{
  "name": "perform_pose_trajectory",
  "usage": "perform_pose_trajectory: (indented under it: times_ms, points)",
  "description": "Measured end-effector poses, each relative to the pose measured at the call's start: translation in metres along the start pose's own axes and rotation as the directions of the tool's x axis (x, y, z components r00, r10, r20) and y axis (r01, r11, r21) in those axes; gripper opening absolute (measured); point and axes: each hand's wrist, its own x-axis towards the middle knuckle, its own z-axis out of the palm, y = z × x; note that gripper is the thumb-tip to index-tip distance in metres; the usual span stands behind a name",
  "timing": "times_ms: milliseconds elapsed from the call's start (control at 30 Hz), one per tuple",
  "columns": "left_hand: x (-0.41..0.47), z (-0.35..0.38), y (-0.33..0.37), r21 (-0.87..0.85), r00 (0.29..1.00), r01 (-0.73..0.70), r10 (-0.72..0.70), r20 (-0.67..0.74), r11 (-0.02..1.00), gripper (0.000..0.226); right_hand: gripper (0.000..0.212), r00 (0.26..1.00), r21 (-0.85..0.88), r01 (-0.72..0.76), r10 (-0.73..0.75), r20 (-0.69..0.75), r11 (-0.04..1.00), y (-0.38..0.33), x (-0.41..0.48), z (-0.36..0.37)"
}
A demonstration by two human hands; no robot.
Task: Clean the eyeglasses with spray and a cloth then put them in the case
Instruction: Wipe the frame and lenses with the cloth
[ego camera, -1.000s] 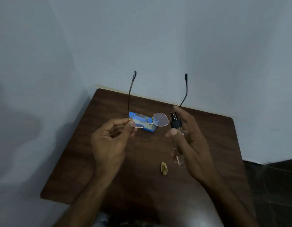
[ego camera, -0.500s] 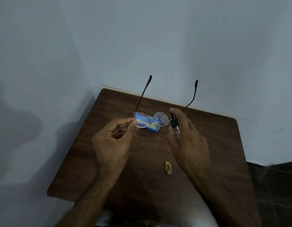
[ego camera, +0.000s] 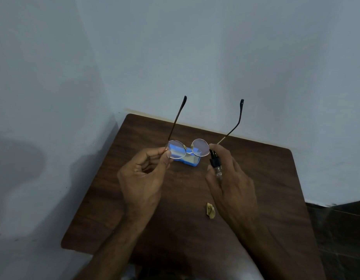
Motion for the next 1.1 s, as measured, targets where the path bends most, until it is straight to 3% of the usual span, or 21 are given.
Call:
perform_pose_trajectory:
  times_ms: [100,367,533,733,933,1000,1100]
  points:
    - [0.0,-0.001,0.002,0.0,0.999,-0.039,0.039,0.019,0.999,0.022,0.053,0.997,0.134,0.056,-0.063,0.048,0.989,-0.023,-0.005,0.002]
    - [0.003,-0.001,0.0,0.017,0.995,-0.097,0.096,0.03,0.995,0.023,0.056,0.989,0.117,0.117,-0.104,-0.105,0.986,-0.036,0.004,0.023]
    - [0.001,0.003,-0.002,-0.018,0.996,-0.073,0.074,0.053,0.997,0.023,0.05,0.989,0.061,0.13,-0.125,-0.073,0.99,-0.029,0.004,0.028]
    - [0.0,0.012,-0.006,-0.02,0.996,-0.025,0.027,0.08,0.999,0.023,0.069,0.995,0.246,-0.028,0.052,-0.09,0.969,-0.018,-0.014,0.018]
    - [0.001,0.019,-0.012,-0.091,0.994,0.081,-0.073,0.082,0.993,0.021,0.036,0.951,0.376,-0.121,0.216,-0.22,0.918,0.06,-0.04,0.027]
    - [0.0,0.021,-0.013,-0.129,0.992,0.107,-0.097,0.084,0.986,0.02,0.026,0.928,0.415,-0.208,0.313,-0.202,0.886,0.099,-0.042,0.04]
    - [-0.003,0.025,-0.014,-0.132,0.99,0.104,-0.091,0.106,0.986,0.021,0.028,0.88,0.44,-0.378,0.464,-0.103,0.814,0.15,-0.039,0.061]
